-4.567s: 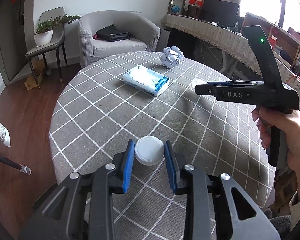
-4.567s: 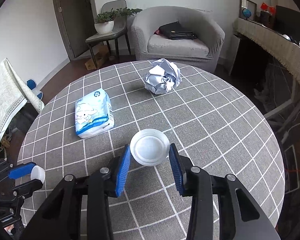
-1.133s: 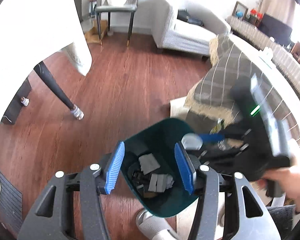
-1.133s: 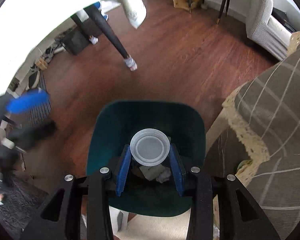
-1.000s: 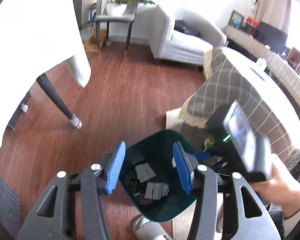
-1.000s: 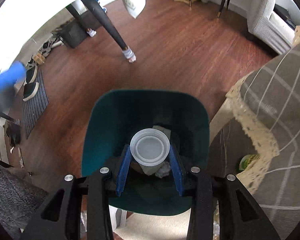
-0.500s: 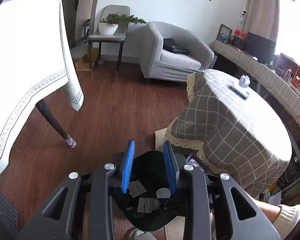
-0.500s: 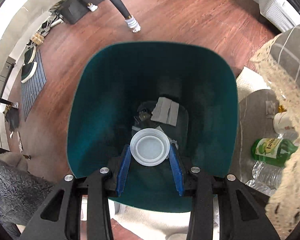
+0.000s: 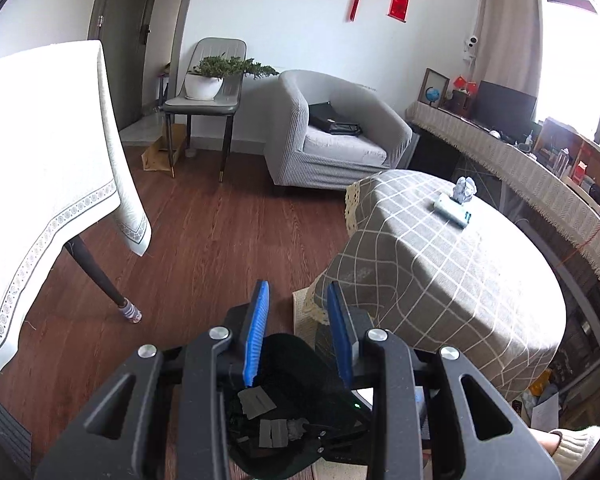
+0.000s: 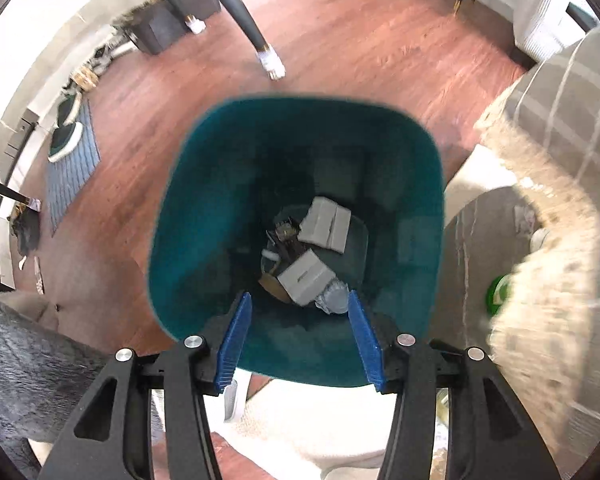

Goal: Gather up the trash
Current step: 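Lift both open tools from the bin and reach toward the table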

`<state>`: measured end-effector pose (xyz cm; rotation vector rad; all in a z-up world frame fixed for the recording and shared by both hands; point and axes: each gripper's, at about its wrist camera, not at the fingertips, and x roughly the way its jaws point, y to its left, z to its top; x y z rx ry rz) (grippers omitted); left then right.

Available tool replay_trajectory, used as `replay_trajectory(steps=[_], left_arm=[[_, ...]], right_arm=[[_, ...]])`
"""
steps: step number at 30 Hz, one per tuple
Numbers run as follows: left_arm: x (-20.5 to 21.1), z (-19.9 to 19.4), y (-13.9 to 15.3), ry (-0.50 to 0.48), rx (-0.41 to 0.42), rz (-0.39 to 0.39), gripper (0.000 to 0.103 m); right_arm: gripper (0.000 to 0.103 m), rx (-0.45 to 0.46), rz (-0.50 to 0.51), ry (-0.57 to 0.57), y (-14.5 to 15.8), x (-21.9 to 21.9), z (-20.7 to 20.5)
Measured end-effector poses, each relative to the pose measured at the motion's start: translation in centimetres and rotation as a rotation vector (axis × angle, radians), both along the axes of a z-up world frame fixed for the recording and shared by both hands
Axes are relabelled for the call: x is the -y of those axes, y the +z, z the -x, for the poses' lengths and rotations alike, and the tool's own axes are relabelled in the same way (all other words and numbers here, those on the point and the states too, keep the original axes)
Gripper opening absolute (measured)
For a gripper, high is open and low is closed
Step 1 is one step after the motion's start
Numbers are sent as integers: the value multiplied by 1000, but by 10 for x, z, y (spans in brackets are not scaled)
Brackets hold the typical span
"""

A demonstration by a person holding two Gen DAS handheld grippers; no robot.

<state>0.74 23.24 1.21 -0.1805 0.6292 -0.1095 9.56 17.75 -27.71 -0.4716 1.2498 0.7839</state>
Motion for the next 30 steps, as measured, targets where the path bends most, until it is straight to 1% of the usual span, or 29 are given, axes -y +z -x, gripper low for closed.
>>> replay_trajectory(steps=[5, 11, 14, 16, 18, 19, 22, 25, 28, 30], left_arm=[[9, 4, 15, 14, 39, 7, 32], [28, 1, 30, 14, 82, -18, 32], [36, -3, 35, 17, 99, -42, 32], [39, -8, 37, 16, 104, -36, 34], [43, -15, 38, 11, 95, -30, 39], [46, -18, 39, 3, 90, -29, 40], [59, -27, 42, -11, 100, -55, 43], [73, -37, 43, -30, 99, -59, 48], [87, -48, 42, -49, 91, -58, 55], [99, -54, 42, -62, 96, -70, 67]], right_arm=[[51, 70, -68, 21, 40, 6, 7], [41, 151, -142, 26, 87, 18, 15], [41, 189, -180, 25, 107, 28, 15], [41, 211, -201, 22, 119, 34, 14], [41, 239, -219, 18, 131, 43, 12], [41, 252, -225, 14, 137, 47, 11], [41, 290, -253, -1, 155, 64, 5], [41, 325, -278, -23, 171, 83, -1], [41, 356, -295, -53, 181, 105, -11], [41, 379, -288, -78, 184, 119, -19]])
